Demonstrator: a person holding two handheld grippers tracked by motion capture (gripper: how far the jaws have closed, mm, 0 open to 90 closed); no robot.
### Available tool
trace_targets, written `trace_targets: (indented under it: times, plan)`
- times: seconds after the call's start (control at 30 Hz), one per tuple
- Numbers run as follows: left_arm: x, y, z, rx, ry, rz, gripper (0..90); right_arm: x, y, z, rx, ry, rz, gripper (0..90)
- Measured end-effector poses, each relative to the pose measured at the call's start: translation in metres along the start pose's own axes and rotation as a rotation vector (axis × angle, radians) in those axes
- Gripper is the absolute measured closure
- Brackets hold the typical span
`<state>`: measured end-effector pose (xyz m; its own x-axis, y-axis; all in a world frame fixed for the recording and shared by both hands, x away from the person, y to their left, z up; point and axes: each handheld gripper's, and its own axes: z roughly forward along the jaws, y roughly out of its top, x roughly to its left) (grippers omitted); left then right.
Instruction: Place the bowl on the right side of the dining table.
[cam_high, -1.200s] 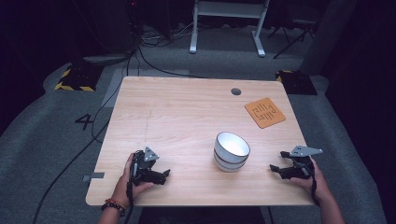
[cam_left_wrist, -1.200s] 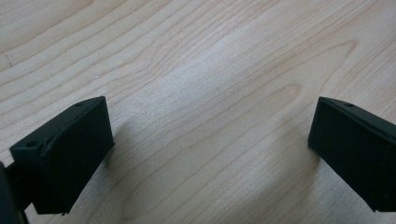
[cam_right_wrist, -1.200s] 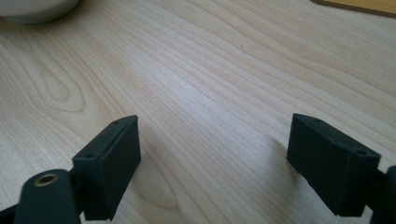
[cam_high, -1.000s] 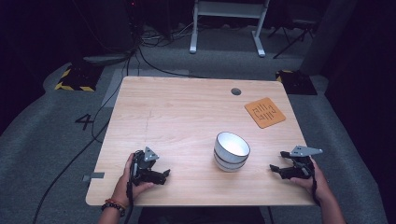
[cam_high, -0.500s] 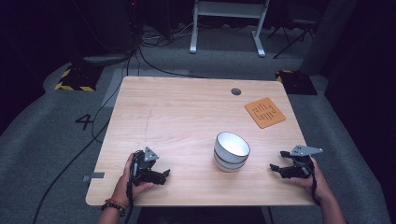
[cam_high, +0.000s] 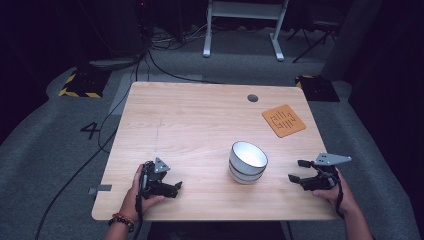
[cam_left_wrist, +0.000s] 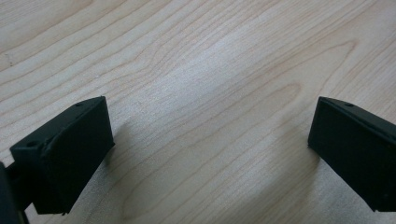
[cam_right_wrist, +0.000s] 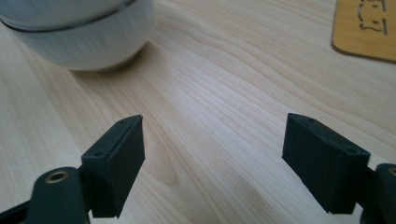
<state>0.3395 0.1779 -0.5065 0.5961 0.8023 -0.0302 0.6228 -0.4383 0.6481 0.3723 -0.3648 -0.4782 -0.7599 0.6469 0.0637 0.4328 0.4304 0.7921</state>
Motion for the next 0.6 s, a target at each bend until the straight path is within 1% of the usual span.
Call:
trace_targets:
  times: [0.03,0.1,0.17,0.23,0.27,0.37,0.4,0.47,0.6]
  plan:
    - [0.0,0.0,0.0,0.0,0.0,0.0,0.1,0.002,0.002,-0.001,0.003,0.008,-0.01,21.1]
    - [0.0,0.0,0.0,0.001,0.0,0.0,0.1,0.005,0.008,-0.001,0.001,-0.006,-0.031,20.3]
    - [0.0,0.0,0.0,0.0,0.0,0.0,0.1,0.006,0.01,-0.001,-0.002,-0.008,-0.032,19.7]
    - [0.0,0.0,0.0,0.0,0.0,0.0,0.1,0.009,0.015,0.0,0.0,-0.016,-0.058,19.6]
    - [0.0,0.0,0.0,0.0,-0.001,0.0,0.1,0.011,0.02,0.002,-0.005,-0.011,-0.068,19.6]
    - [0.0,0.0,0.0,0.0,-0.001,0.0,0.1,0.013,0.023,0.003,-0.006,-0.009,-0.073,19.6]
    - [0.0,0.0,0.0,0.0,-0.001,0.0,0.1,0.016,0.027,0.004,-0.002,-0.008,-0.085,19.6]
    - [0.0,0.0,0.0,0.0,0.0,0.0,0.1,0.019,0.03,0.005,-0.002,-0.008,-0.092,19.8]
    - [0.0,0.0,0.0,0.0,0.0,0.0,0.1,0.025,0.034,0.01,0.036,-0.012,-0.13,20.3]
